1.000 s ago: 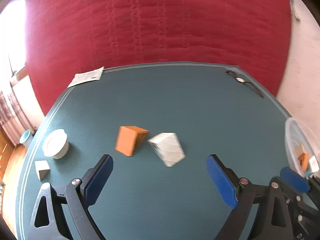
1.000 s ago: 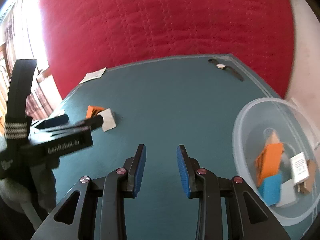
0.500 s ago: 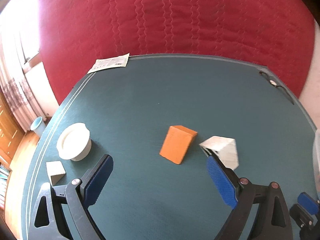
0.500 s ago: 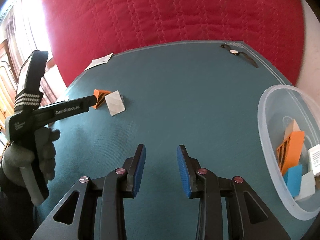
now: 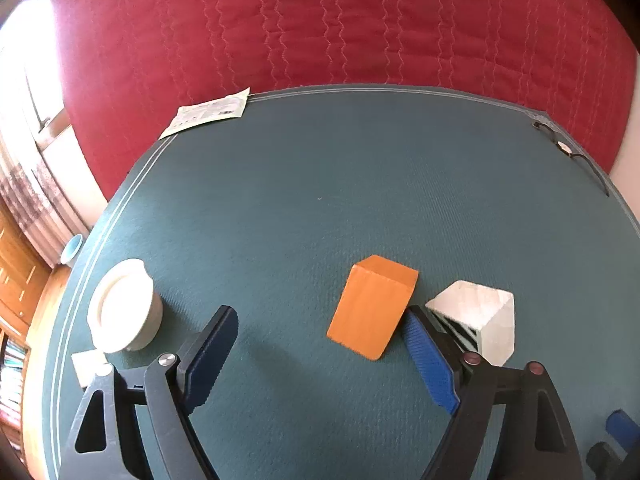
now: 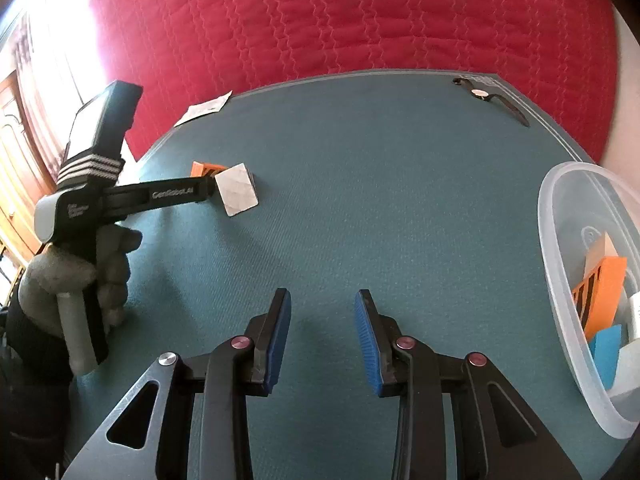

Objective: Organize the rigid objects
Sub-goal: 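Grasp the orange block with the left tool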

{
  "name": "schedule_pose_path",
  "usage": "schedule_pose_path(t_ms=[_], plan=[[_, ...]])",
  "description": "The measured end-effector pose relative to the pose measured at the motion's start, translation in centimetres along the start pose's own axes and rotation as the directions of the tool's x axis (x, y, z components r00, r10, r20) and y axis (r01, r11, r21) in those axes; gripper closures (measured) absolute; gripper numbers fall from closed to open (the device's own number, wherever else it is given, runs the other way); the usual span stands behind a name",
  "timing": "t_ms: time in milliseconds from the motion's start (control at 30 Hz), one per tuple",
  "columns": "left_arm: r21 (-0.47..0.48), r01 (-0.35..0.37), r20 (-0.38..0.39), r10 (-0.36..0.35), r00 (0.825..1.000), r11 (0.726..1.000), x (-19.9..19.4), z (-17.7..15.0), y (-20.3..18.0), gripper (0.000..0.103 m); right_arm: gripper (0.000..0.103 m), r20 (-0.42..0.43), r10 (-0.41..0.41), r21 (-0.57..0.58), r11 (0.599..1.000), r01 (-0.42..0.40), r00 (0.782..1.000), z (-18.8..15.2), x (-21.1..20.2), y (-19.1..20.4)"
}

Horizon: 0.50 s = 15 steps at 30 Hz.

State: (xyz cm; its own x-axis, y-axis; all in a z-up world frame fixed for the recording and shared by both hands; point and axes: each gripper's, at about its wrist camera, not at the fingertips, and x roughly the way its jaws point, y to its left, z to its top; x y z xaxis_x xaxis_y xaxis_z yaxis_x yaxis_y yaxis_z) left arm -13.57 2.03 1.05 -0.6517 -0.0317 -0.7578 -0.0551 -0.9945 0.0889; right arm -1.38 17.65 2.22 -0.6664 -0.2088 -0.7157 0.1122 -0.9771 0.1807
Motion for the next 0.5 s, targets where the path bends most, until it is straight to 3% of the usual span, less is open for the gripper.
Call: schedule_pose_path(t_ms=[100, 333, 500], plan=[[0.015, 0.006, 0.009, -0.006, 1.000, 1.000, 0.1, 0.3, -0.4, 0.024, 0.068, -0.008, -0.001, -0.005, 1.000, 0.001, 1.000, 0.0, 0.2, 0.3], [0.036, 0.106, 0.028, -0.107, 0.994, 0.994, 0.1, 0.4, -0.8, 0.067, 0.068, -0.016, -0.006, -0.026, 1.000, 0.005, 1.000, 0.2, 0.7, 1.4], [-0.004, 0.136, 0.033, -0.135, 0.990, 0.991, 0.0, 0.3, 0.0, 0.068, 0.068, -0.025, 0.001, -0.040, 0.999, -0.002, 1.000, 0.6, 1.3, 2.3]])
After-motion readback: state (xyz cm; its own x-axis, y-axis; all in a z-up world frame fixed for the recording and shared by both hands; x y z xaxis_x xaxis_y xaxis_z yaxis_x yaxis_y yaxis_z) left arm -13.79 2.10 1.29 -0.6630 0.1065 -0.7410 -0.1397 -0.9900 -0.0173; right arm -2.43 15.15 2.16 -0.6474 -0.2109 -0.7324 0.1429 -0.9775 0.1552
